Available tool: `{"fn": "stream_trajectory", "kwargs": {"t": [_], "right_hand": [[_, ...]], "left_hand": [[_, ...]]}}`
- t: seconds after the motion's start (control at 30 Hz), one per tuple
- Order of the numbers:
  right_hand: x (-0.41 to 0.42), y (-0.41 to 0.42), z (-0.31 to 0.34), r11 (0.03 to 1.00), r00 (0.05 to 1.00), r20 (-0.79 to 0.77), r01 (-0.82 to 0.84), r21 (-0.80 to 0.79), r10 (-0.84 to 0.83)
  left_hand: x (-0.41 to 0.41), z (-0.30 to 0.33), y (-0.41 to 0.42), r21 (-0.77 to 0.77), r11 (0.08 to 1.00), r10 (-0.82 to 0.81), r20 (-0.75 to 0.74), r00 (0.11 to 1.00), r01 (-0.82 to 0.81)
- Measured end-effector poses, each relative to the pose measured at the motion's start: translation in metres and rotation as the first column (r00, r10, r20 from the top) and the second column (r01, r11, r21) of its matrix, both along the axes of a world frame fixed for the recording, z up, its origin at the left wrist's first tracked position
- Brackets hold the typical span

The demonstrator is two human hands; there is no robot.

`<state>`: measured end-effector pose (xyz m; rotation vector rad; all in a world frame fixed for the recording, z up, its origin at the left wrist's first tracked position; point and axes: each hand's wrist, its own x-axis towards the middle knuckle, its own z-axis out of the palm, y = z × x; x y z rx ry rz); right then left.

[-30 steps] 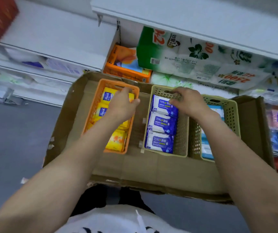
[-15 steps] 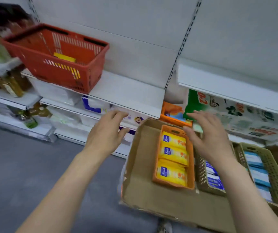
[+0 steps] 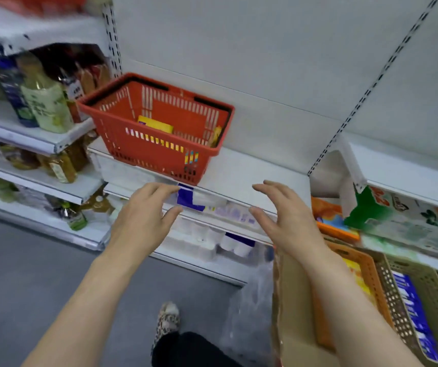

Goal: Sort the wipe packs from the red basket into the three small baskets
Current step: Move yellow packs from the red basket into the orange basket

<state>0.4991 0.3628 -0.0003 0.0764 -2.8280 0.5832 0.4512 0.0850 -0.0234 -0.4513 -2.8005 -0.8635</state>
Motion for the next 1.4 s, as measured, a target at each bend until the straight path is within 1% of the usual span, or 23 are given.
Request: {"fn": "stream_trajectory", "kwargs": {"t": [0.13, 0.2, 0.33, 0.4, 0.47, 0.57, 0.63, 0.7, 0.73, 0.77, 0.8, 0.83, 0.87, 0.9, 0.97, 1.0, 1.03, 1.1, 1.13, 1.17, 1.23, 1.33, 1.4], "right_hand": [[-0.093, -0.029, -0.01, 0.999, 0.998, -0.061, 0.002, -0.033, -0.004], [-0.147, -0.045, -0.009, 0.998, 0.998, -0.058, -0.005, -0.058, 0.002], [-0.244, -0.07, 0.006, 0.992, 0.998, -0.036, -0.047, -0.115, 0.043], [-0.283, -0.08, 0.012, 0.992, 0.998, -0.016, -0.061, -0.112, 0.06], [-0.315, -0.089, 0.011, 0.993, 0.998, 0.037, -0.053, -0.104, 0.057], [-0.359, -0.101, 0.002, 0.995, 0.994, 0.089, -0.05, -0.089, 0.058], [-0.37, -0.104, -0.004, 0.996, 0.981, 0.177, -0.078, -0.034, 0.083], [-0.418, -0.124, -0.03, 1.0, 0.953, 0.304, -0.01, -0.004, 0.01], [-0.426, -0.126, -0.033, 0.999, 0.927, 0.372, -0.049, 0.022, 0.038], [-0.436, -0.129, -0.04, 0.997, 0.894, 0.444, -0.075, 0.015, 0.06], [-0.45, -0.133, -0.053, 0.998, 0.86, 0.508, -0.052, -0.018, 0.055], [-0.465, -0.136, -0.065, 0.999, 0.817, 0.576, 0.009, -0.049, 0.02], [-0.476, -0.138, -0.076, 0.995, 0.769, 0.638, 0.088, -0.048, -0.037], [-0.485, -0.14, -0.089, 0.987, 0.714, 0.692, 0.159, -0.009, -0.109], [-0.493, -0.137, -0.11, 0.957, 0.607, 0.762, 0.284, 0.059, -0.227], [-0.495, -0.135, -0.119, 0.934, 0.572, 0.786, 0.357, 0.02, -0.235], [-0.496, -0.132, -0.127, 0.893, 0.552, 0.805, 0.446, -0.066, -0.216], [-0.493, -0.127, -0.141, 0.755, 0.547, 0.821, 0.604, -0.254, -0.161], [-0.491, -0.126, -0.146, 0.688, 0.55, 0.824, 0.65, -0.323, -0.134], [-0.49, -0.125, -0.15, 0.632, 0.546, 0.832, 0.682, -0.368, -0.104], [-0.486, -0.127, -0.155, 0.571, 0.535, 0.844, 0.707, -0.418, -0.045], [-0.489, -0.13, -0.161, 0.535, 0.538, 0.843, 0.719, -0.443, -0.024], [-0.491, -0.132, -0.166, 0.509, 0.561, 0.827, 0.723, -0.467, -0.036]], "left_hand": [[-0.088, -0.003, -0.029, -0.023, 0.999, 0.033, -0.032, 0.999, -0.034], [-0.138, 0.001, -0.043, -0.027, 0.999, 0.037, -0.016, 0.999, -0.038], [-0.23, 0.012, -0.06, -0.06, 0.997, 0.053, 0.05, 0.997, -0.05], [-0.269, 0.015, -0.066, -0.055, 0.997, 0.063, 0.056, 0.996, -0.06], [-0.304, 0.014, -0.074, -0.035, 0.998, 0.054, 0.054, 0.997, -0.052], [-0.351, 0.007, -0.084, -0.051, 0.998, 0.04, 0.098, 0.994, -0.035], [-0.366, 0.007, -0.084, -0.077, 0.997, 0.013, 0.132, 0.991, -0.002], [-0.426, -0.008, -0.092, -0.126, 0.985, -0.088, 0.24, 0.967, 0.121], [-0.433, -0.01, -0.09, -0.143, 0.978, -0.111, 0.266, 0.958, 0.153], [-0.443, -0.012, -0.086, -0.172, 0.967, -0.129, 0.311, 0.942, 0.189], [-0.459, -0.016, -0.082, -0.198, 0.949, -0.163, 0.358, 0.919, 0.246], [-0.476, -0.02, -0.078, -0.228, 0.925, -0.193, 0.41, 0.892, 0.305], [-0.491, -0.025, -0.073, -0.249, 0.902, -0.215, 0.446, 0.869, 0.351], [-0.504, -0.031, -0.068, -0.26, 0.884, -0.232, 0.479, 0.847, 0.389], [-0.524, -0.041, -0.059, -0.266, 0.858, -0.257, 0.517, 0.816, 0.439], [-0.53, -0.046, -0.057, -0.268, 0.854, -0.258, 0.525, 0.811, 0.446], [-0.537, -0.052, -0.054, -0.277, 0.848, -0.254, 0.536, 0.805, 0.452], [-0.546, -0.064, -0.05, -0.287, 0.835, -0.251, 0.559, 0.79, 0.468], [-0.549, -0.069, -0.048, -0.283, 0.838, -0.249, 0.565, 0.787, 0.468], [-0.551, -0.073, -0.046, -0.272, 0.844, -0.248, 0.567, 0.785, 0.462], [-0.552, -0.08, -0.045, -0.239, 0.863, -0.253, 0.557, 0.791, 0.445], [-0.55, -0.088, -0.048, -0.207, 0.889, -0.239, 0.552, 0.799, 0.409], [-0.55, -0.094, -0.052, -0.224, 0.891, -0.216, 0.557, 0.802, 0.396]]}}
